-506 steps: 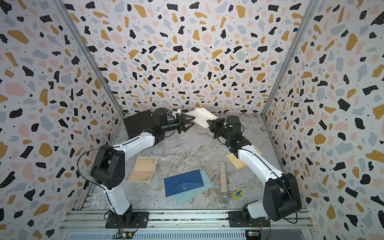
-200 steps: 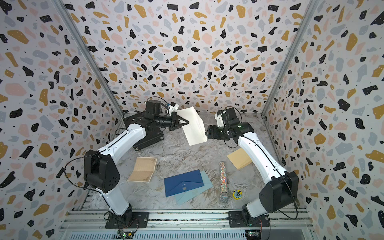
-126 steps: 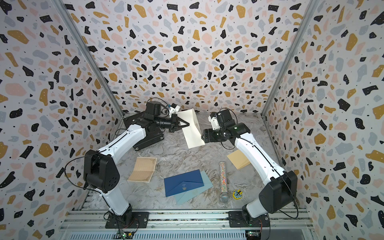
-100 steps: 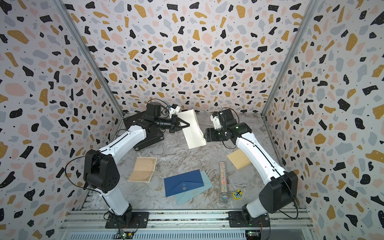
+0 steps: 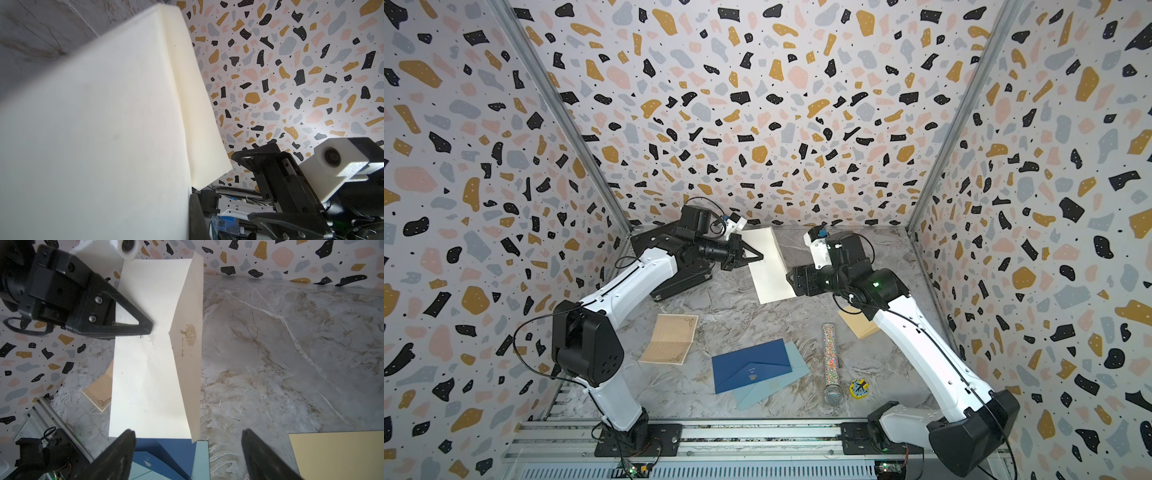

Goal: Take the letter paper out of the envelope
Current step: Pick up the envelope from the envelope.

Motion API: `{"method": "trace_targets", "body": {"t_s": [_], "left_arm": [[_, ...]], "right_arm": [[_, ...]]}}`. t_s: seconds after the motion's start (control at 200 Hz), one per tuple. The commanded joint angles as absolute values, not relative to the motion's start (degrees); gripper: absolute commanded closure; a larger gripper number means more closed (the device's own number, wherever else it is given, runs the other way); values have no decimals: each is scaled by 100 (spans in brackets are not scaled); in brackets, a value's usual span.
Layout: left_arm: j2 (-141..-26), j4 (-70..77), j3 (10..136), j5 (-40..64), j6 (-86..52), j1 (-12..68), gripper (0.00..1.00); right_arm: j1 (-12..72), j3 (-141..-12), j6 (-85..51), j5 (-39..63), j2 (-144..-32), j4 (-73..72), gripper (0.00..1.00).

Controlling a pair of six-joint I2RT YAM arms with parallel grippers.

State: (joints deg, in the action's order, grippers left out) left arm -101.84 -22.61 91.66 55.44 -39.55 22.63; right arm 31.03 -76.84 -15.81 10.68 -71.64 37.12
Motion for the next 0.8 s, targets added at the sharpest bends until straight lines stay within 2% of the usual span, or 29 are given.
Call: {"method": "trace_targets", "body": {"t_s": [0.0,0.18,0.325,0.541,0.796], "left_arm": [[-10138,-2294,9409,5546,-3749,2377,100],[-10101,-2175,9371,5711,-3765,2443,100],[-9996,-1983,9200,5917,-3783,2443,100],[-9932,-804,8786,6512,-4419,2444,100],[-9939,-487,8740,6746,-4632,2418,100]], "right_arm": [[3287,-7685,-1257,604,-7380,3568,10],[3349,-7871,-1106,53,-7779,3447,10],[3039,-8046,-1314,417,-7918,3339,19],[2491,-7687,-1824,1523,-7730,2935,27],[2148,-7380,-2321,2131,-7603,2582,35]]}}
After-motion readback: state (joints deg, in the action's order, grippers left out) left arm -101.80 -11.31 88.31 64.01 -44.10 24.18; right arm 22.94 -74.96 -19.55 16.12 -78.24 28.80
